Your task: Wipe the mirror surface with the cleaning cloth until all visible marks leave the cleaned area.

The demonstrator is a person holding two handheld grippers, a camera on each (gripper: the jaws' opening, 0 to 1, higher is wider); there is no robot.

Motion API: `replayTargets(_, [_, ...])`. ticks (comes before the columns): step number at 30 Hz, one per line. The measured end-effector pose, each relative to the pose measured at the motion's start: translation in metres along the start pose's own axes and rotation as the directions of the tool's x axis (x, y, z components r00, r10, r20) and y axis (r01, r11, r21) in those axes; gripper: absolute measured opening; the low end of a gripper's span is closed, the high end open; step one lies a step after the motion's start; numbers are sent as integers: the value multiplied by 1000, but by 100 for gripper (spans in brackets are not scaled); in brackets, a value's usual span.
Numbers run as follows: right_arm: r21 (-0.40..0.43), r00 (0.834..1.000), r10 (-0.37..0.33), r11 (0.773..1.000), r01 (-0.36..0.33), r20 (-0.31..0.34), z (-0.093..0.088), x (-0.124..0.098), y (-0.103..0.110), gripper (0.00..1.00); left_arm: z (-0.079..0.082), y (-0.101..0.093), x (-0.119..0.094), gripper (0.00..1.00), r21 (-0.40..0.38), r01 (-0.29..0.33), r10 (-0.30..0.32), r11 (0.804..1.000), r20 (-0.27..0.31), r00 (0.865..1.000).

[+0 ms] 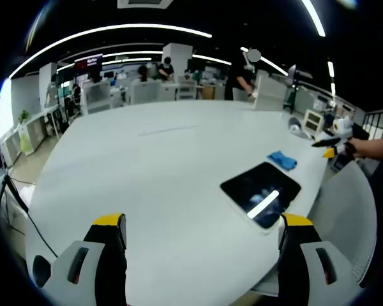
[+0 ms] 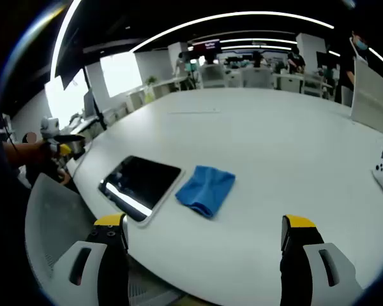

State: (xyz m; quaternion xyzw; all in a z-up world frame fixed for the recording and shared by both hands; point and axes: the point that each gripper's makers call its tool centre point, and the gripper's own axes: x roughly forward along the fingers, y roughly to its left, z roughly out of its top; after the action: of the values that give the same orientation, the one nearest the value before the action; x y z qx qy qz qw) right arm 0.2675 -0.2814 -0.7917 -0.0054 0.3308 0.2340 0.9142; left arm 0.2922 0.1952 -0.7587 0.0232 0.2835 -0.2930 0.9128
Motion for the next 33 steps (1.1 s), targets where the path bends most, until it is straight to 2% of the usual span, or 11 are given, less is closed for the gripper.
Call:
replayTargets(20, [5,1000,0,1000,0,-4,1,1,5,99,-1,-1,-2,100,-4,1,-1,1000,3,1000])
replayTargets(29, [-1,999,-25,1000,25,25,15,1,11,98,-3,-1,3,100,-3,14,-14,1000,2,1000])
replayTargets(33, [0,999,-26,1000,26,24,15,2,8,98,-1,-5,4,99,0,20,-20,1000,7,1000])
